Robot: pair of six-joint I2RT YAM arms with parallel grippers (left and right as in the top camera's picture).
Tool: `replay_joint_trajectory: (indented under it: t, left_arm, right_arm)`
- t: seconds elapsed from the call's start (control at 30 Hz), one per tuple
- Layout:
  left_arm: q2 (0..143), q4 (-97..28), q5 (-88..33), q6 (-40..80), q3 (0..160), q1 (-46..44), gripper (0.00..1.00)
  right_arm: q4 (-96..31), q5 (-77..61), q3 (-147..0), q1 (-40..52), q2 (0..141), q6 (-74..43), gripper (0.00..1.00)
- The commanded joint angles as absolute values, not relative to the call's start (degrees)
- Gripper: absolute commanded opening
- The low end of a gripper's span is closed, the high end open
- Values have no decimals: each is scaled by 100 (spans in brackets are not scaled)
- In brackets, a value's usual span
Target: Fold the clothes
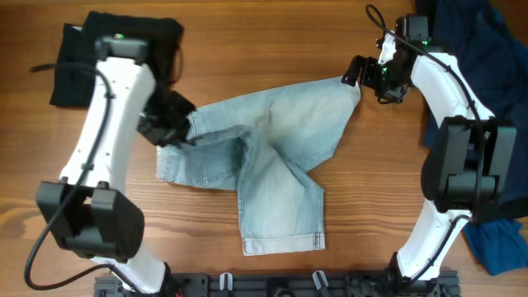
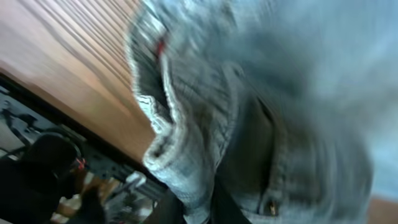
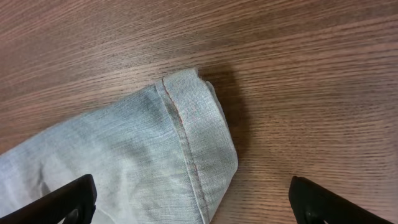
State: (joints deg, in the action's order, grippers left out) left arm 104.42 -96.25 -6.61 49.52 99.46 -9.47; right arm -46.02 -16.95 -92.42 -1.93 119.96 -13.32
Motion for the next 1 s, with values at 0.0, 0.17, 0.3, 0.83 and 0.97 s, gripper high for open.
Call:
replay_joint_trajectory:
  t: [0.0,0.17,0.3,0.83,0.97]
  left_arm:
    - [10307,-9657,-1083,5061,9568,-1721,8]
    - [10298,-9660,-530,6355,8309,-2536,4]
    - [10162,-9657,-309,7686,6960,-3006,7]
    - [10082,-8536,884,7555,8261,-1789,88]
    - [10106,-7723,913,6724,8401,-1245,100]
  right_arm:
    - [-4611,-1809,-9380,-185,12044,-1041,100]
    - [-4606,-1804,-9380,-185,12044,-897,100]
    - [-4582,-1806,-9380,-185,12044,-899,100]
    - [-4547,-1942,-9380,-178,12044,-746,100]
    - [-4508,-1940,-9380,-178,12044,-742,100]
